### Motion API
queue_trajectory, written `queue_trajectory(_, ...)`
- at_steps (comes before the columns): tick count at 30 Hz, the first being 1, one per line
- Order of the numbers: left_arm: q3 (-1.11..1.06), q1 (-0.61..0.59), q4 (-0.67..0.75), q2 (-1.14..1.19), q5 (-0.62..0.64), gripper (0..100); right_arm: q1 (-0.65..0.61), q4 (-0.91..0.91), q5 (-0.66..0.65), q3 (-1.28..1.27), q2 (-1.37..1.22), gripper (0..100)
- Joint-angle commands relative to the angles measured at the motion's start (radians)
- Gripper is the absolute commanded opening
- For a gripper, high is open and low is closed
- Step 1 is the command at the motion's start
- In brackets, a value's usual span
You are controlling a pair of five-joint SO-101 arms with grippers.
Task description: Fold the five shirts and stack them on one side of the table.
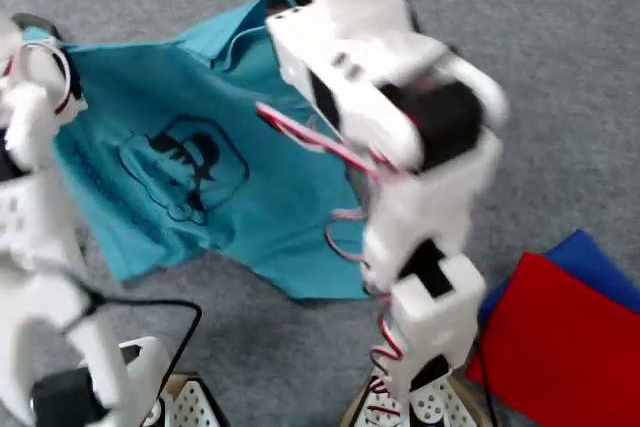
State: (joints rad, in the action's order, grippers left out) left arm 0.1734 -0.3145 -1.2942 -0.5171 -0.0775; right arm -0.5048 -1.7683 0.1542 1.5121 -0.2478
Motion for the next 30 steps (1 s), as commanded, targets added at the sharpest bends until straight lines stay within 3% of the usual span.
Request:
queue_trajectory(1,0.098,0.064,-0.081,-0.160,0.011,2,0.001,0.002,-0.008,0.036,0.191,0.4)
queue_trajectory(8,0.100,0.100,-0.198,-0.397,0.008,2,0.002,0.018,-0.035,-0.111,0.460,0.4)
queue_trajectory(19,0.084,0.100,-0.267,-0.639,0.009,2,-0.002,0.149,-0.066,-0.400,0.774,0.4)
queue_trajectory(27,-0.186,0.091,-0.305,-0.773,0.008,2,-0.004,0.250,-0.127,-0.410,0.780,0.4)
queue_trajectory(30,-0.301,0.091,-0.247,-0.855,0.012,2,-0.004,0.296,-0.172,-0.410,0.768,0.4)
